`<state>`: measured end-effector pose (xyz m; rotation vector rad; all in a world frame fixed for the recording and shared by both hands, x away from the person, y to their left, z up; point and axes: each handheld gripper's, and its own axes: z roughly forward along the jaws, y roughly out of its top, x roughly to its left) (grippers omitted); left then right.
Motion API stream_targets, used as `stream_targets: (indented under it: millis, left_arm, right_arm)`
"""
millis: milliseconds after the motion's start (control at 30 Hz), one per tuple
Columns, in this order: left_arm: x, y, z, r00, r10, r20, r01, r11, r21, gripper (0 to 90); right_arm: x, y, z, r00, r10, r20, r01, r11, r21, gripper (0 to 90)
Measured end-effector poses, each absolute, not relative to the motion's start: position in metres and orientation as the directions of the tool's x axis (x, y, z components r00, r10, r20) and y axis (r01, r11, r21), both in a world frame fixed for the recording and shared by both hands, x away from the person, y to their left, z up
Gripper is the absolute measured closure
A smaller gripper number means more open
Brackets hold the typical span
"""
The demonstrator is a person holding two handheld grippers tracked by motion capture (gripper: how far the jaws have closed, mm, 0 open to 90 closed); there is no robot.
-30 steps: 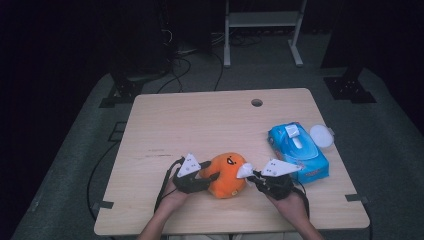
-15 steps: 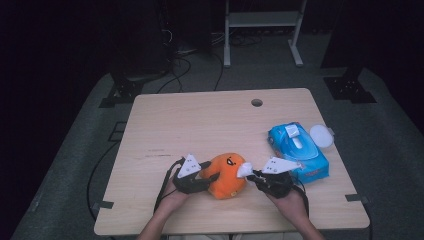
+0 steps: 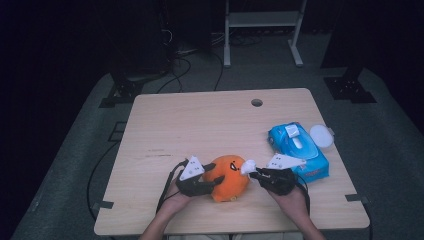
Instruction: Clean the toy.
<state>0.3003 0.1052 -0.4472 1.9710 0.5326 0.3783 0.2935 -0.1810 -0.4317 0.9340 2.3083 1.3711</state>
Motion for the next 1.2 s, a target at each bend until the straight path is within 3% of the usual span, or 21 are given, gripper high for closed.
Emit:
stream_targets:
  millis: [233, 433, 633, 867, 1067, 1133, 1200]
  left_arm:
    - [0.298, 0.104, -0.447, 0.873, 0.485, 0.045, 0.173, -0.396, 0.902, 46.2]
    - [0.294, 0.099, -0.447, 0.882, 0.468, 0.064, 0.150, -0.405, 0.902, 46.2]
    - [0.295, 0.101, -0.448, 0.885, 0.461, 0.061, 0.150, -0.407, 0.901, 46.2]
    - [0.293, 0.096, -0.448, 0.890, 0.448, 0.079, 0.129, -0.415, 0.901, 46.2]
    - [0.295, 0.099, -0.448, 0.894, 0.444, 0.063, 0.137, -0.404, 0.904, 45.9]
    - [0.296, 0.101, -0.444, 0.895, 0.444, 0.043, 0.148, -0.388, 0.910, 42.0]
    - [0.297, 0.104, -0.437, 0.888, 0.460, -0.005, 0.184, -0.344, 0.921, 30.0]
  right_arm:
    - [0.282, -0.165, -0.422, -0.800, 0.598, 0.042, 0.308, 0.350, 0.885, 82.2]
    - [0.297, -0.188, -0.436, -0.717, 0.693, 0.074, 0.401, 0.323, 0.857, 82.2]
    - [0.286, -0.169, -0.421, -0.773, 0.634, 0.020, 0.309, 0.349, 0.885, 82.2]
    - [0.298, -0.185, -0.436, -0.731, 0.679, 0.068, 0.393, 0.338, 0.855, 82.2]
    - [0.290, -0.166, -0.423, -0.764, 0.645, -0.013, 0.315, 0.391, 0.865, 82.2]
    - [0.295, -0.168, -0.430, -0.762, 0.647, 0.034, 0.355, 0.373, 0.857, 82.4]
    - [0.298, -0.173, -0.435, -0.750, 0.659, 0.057, 0.382, 0.361, 0.851, 82.5]
